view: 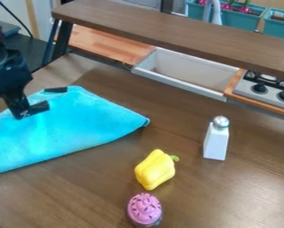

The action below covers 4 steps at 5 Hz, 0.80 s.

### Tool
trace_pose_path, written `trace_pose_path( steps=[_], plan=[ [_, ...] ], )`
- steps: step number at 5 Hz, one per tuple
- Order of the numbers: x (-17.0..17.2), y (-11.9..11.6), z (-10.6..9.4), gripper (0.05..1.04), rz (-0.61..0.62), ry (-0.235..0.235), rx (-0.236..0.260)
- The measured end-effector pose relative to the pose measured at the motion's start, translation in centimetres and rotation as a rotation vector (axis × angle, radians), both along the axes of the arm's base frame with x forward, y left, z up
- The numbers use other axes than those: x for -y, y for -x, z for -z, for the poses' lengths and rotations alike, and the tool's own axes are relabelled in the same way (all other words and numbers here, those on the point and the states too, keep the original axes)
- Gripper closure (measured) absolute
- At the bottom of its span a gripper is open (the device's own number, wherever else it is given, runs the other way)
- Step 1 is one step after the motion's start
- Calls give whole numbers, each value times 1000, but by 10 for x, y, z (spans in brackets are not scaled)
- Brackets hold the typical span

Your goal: Fold the cloth from the bottom right to the top left

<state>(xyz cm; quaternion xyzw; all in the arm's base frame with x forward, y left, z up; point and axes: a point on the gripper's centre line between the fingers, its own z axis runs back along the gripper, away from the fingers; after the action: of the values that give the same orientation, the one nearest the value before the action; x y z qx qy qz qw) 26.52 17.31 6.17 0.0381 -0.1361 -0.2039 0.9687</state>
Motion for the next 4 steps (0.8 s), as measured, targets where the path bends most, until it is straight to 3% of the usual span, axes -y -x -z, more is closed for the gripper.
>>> trace_pose_path(
  steps=[1,3,4],
  plan=[
    [-21,-22,-1,1031,-46,-25,-57],
    [-56,-67,-19,1031,-132,-38,-85],
    [-68,-84,-15,1031,-155,-47,-99]
  ],
)
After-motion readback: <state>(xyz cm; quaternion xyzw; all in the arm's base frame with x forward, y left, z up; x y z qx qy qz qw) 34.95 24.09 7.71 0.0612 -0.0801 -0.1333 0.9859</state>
